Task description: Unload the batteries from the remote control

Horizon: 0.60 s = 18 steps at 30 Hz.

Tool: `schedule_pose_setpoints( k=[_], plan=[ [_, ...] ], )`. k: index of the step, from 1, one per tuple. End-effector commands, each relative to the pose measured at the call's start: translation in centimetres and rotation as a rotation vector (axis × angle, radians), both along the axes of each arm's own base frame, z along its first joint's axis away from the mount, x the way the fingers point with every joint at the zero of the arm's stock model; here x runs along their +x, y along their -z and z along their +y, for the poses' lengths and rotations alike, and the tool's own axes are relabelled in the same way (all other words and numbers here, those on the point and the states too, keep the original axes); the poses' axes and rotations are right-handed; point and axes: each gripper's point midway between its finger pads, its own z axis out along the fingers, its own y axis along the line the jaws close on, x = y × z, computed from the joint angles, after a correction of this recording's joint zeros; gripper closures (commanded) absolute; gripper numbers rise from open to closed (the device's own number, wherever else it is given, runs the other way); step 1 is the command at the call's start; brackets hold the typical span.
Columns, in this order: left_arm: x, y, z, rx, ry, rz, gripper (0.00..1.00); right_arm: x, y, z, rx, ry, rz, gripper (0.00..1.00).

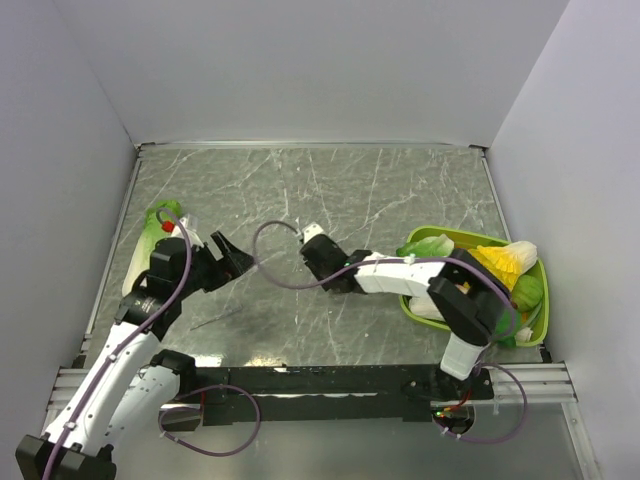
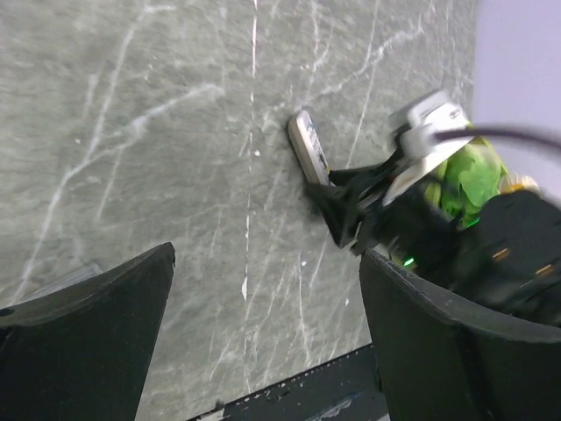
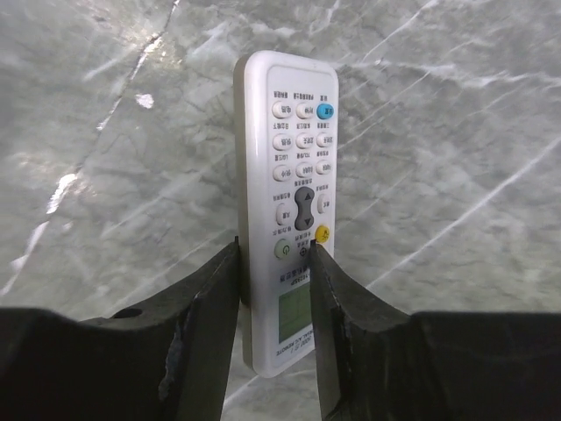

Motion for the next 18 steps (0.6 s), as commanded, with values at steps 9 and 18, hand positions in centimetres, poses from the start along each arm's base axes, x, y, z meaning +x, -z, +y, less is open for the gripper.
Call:
schedule_pose_setpoints(
  k=[9, 18],
  plan=[
    [-0.3, 0.4, -2.0, -0.076, 0.099, -0.014, 0.1, -2.8, -1.3, 1.4, 0.479, 0.028, 0.331, 0.69],
    [-0.2, 0.5, -2.2, -0.078, 0.11, -0.012, 0.1, -2.6, -1.3, 0.2, 0.641, 0.094, 0.433, 0.66]
  ],
)
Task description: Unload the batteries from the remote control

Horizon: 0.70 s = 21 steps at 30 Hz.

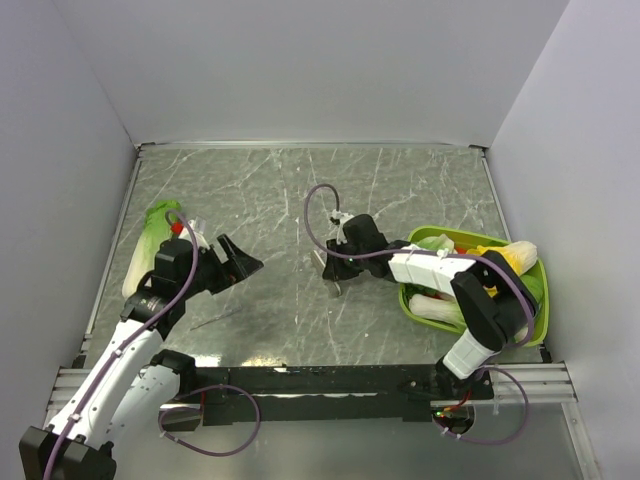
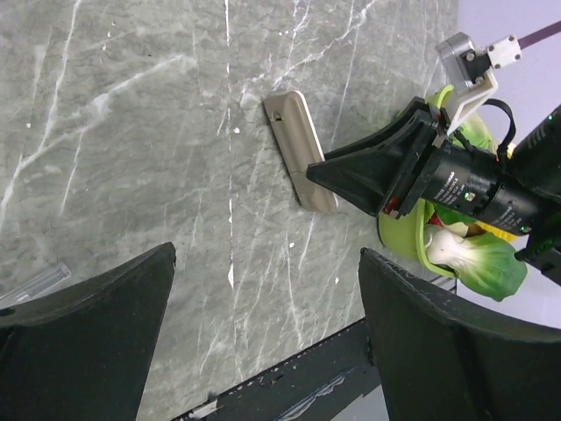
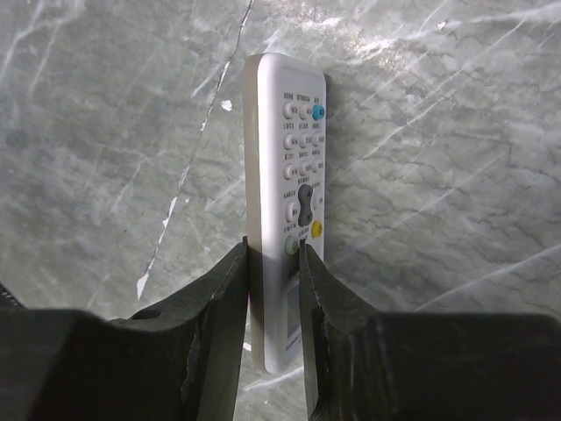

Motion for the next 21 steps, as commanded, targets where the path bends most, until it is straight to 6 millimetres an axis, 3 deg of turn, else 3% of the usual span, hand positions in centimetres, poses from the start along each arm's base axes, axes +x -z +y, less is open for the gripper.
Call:
schedule_pose_setpoints(
  k=[1, 7, 14, 21],
  plan=[
    [0.2, -0.9, -0.6, -0.027, 0.027, -0.033, 0.1, -1.3, 0.1, -0.7, 0.075, 0.026, 0.108, 0.65],
    [0.1, -1.0, -0.6, -0.033, 0.03, -0.042, 0.1, -0.5, 0.5, -2.6, 0.075, 0.094, 0.14, 0.6],
    [0.2, -0.8, -0.7, -0.034, 0.034, -0.034, 0.1, -0.5, 0.5, -2.9, 0.082, 0.083, 0.145, 0.68],
    [0.2, -0.8, -0.7, -0.033, 0.036, -0.031, 0.1, -1.6, -0.1, -1.2, 0.141, -0.121, 0.168, 0.73]
  ],
)
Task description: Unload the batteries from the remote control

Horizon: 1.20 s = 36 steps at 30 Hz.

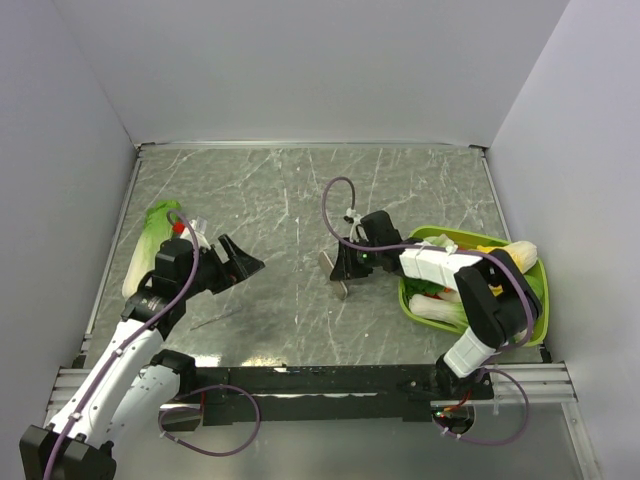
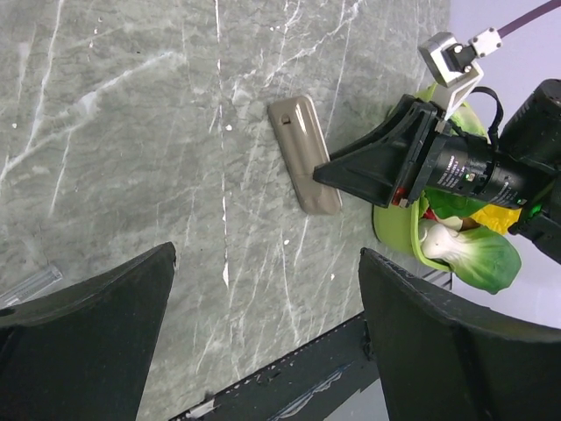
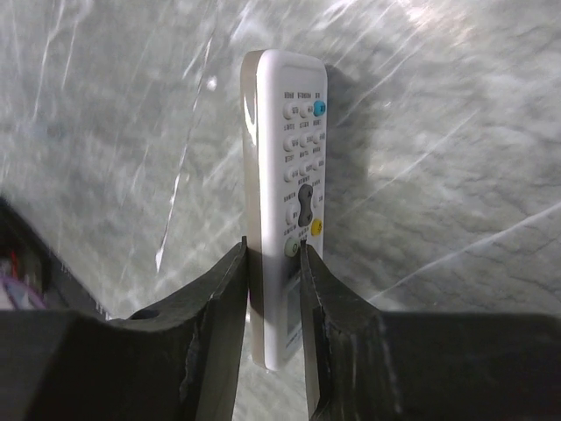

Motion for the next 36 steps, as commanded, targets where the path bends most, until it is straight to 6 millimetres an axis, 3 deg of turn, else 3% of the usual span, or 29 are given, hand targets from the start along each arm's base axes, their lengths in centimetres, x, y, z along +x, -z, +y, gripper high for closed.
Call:
schedule_pose_setpoints(
  k=[1, 6, 10, 13, 19, 23, 25, 26, 27, 29, 36],
  plan=[
    [0.3, -0.7, -0.3, -0.019, 0.01, -0.022, 0.1, -1.6, -0.3, 1.1, 0.046, -0.179, 0.033, 0.73],
    [0.4, -1.1, -0.4, -0.035, -0.003, -0.019, 0.1, -2.5, -1.9, 3.8, 0.213, -0.337, 0.039, 0.74],
    [0.4, -0.7, -0.5, -0.03, 0.005, -0.001, 0.1, -0.9, -1.5, 3.4, 0.129, -0.321, 0.029, 0.72],
    [0.5, -0.3, -0.3, -0.013, 0.0, 0.013, 0.1, 0.4, -0.7, 2.2, 0.024, -0.265, 0.003, 0.56],
    [0.4, -0.5, -0.1, -0.018, -0.012, 0.004, 0.09, 2.2, -2.8, 1.1, -0.042, -0.203, -0.125, 0.29],
    [0.3, -0.5, -0.1, -0.019, -0.014, 0.008, 0.09, 2.3, -3.9, 1.2, -0.117, -0.246, -0.24, 0.2],
    [0.3, -0.5, -0.2, -0.018, -0.012, 0.015, 0.08, 2.5, -3.9, 1.3, -0.188, -0.264, -0.306, 0.06],
    [0.3, -0.5, -0.2, -0.019, -0.01, 0.014, 0.07, 3.3, -3.6, 0.7, -0.279, -0.265, -0.371, 0.04],
    [0.4, -0.4, -0.3, -0.021, -0.007, 0.019, 0.07, 2.8, -3.7, 1.7, -0.305, -0.303, -0.409, 0.04],
    [0.4, -0.3, -0.4, -0.031, -0.002, 0.033, 0.07, 3.3, -3.1, 1.8, -0.374, -0.311, -0.443, 0.03],
    [1.6, -0.7, 0.8, 0.016, -0.055, 0.052, 0.06, 3.8, -1.4, 2.7, -0.394, -0.272, -0.422, 0.04]
  ],
)
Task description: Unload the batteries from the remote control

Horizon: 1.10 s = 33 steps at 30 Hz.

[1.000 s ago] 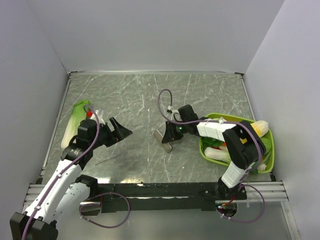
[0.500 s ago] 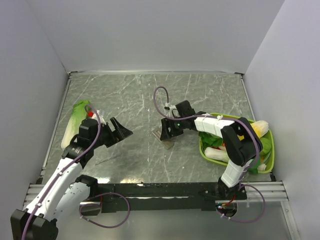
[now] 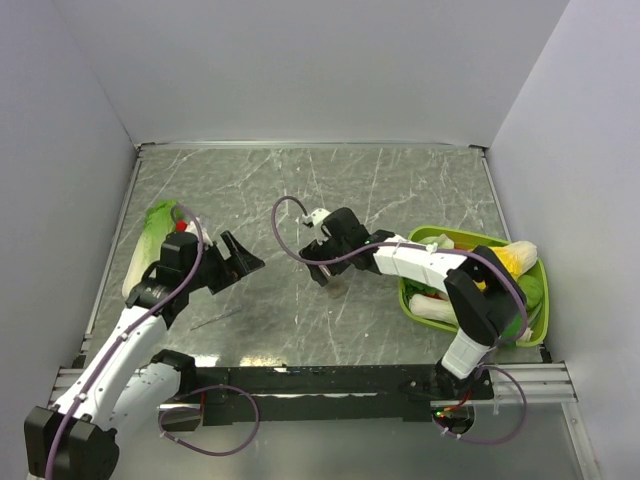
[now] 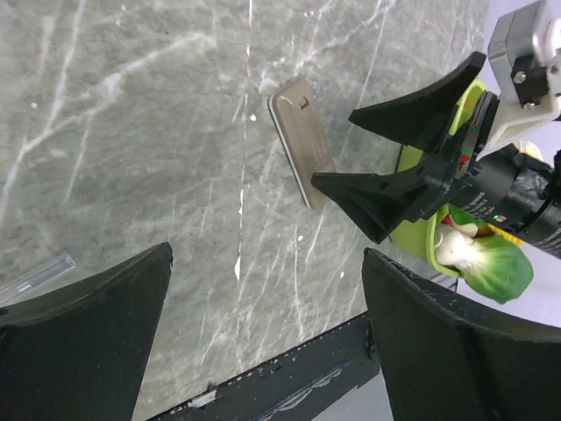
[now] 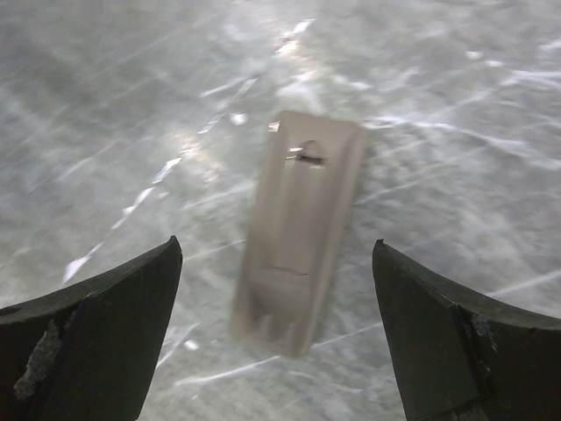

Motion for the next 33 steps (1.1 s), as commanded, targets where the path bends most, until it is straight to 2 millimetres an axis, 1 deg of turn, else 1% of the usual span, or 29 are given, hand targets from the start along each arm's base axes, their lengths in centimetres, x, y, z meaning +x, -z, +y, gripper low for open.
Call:
schedule_pose_setpoints(
  k=[1, 5, 9, 13, 15, 17, 19, 20, 22, 23, 24, 26, 27, 28, 29, 30, 31, 32, 33],
  plan=[
    [1.1, -2.4, 0.7, -0.008, -0.04, -0.05, 0.06, 2.1, 0.4, -0.2, -0.04, 0.044, -0.074, 0.05],
    [1.1, -1.6, 0.6, -0.022, -0.021, -0.013, 0.07, 1.8, 2.1, 0.0, -0.091, 0.013, -0.067, 0.06],
    [0.8, -0.7, 0.2, -0.049, 0.005, 0.01, 0.08, 1.2, 3.0, 0.1, -0.104, -0.014, -0.059, 0.1],
    [0.7, -0.8, 0.2, -0.058, 0.011, 0.005, 0.09, 0.8, 3.4, 0.1, -0.107, -0.028, -0.039, 0.13],
    [0.6, -1.0, 0.1, -0.066, 0.016, -0.003, 0.11, 0.5, 3.8, 0.4, -0.102, -0.046, -0.022, 0.14],
    [0.6, -1.0, -0.1, -0.076, 0.019, -0.013, 0.12, 0.5, 4.5, 0.1, -0.12, -0.032, -0.016, 0.16],
    [0.5, -0.9, -0.3, -0.089, 0.027, -0.014, 0.12, 0.6, 4.9, 0.1, -0.13, -0.024, -0.012, 0.2],
    [0.4, -0.4, -0.4, -0.093, 0.034, -0.002, 0.12, 0.6, 5.1, -0.1, -0.139, -0.017, -0.012, 0.22],
    [-0.1, -0.2, -1.1, -0.121, 0.079, 0.015, 0.12, 0.6, 5.2, -0.2, -0.141, -0.014, -0.011, 0.27],
    [-0.3, 0.3, -1.5, -0.135, 0.106, 0.026, 0.13, 0.7, 5.1, -0.1, -0.133, -0.015, -0.018, 0.28],
    [-0.5, 0.5, -1.8, -0.145, 0.126, 0.035, 0.14, 0.4, 5.3, -0.2, -0.133, -0.023, -0.015, 0.34],
    [-0.8, 1.3, -2.2, -0.165, 0.156, 0.061, 0.16, 0.3, 4.4, 0.2, -0.106, -0.053, -0.043, 0.4],
    [-0.9, 1.5, -2.4, -0.169, 0.16, 0.067, 0.16, -0.2, 4.3, 0.6, -0.069, -0.086, -0.047, 0.45],
    [-0.9, 1.6, -2.4, -0.176, 0.157, 0.068, 0.18, -0.4, 3.1, 1.0, -0.035, -0.122, -0.078, 0.47],
    [-1.1, 2.0, -2.4, -0.178, 0.151, 0.073, 0.18, -0.7, 2.5, 1.3, -0.007, -0.148, -0.094, 0.48],
    [-1.1, 1.8, -2.7, -0.186, 0.151, 0.062, 0.19, -1.3, 2.3, 1.5, 0.032, -0.188, -0.114, 0.5],
    [-1.2, 2.0, -2.9, -0.187, 0.151, 0.059, 0.19, -2.1, 0.9, 2.2, 0.09, -0.269, -0.145, 0.5],
    [-1.3, 2.2, -2.8, -0.177, 0.136, 0.053, 0.19, -3.6, 1.6, 2.0, 0.111, -0.32, -0.133, 0.52],
    [-1.6, 2.3, -3.4, -0.177, 0.152, 0.053, 0.19, -4.3, 1.3, 2.1, 0.135, -0.363, -0.15, 0.53]
  ],
)
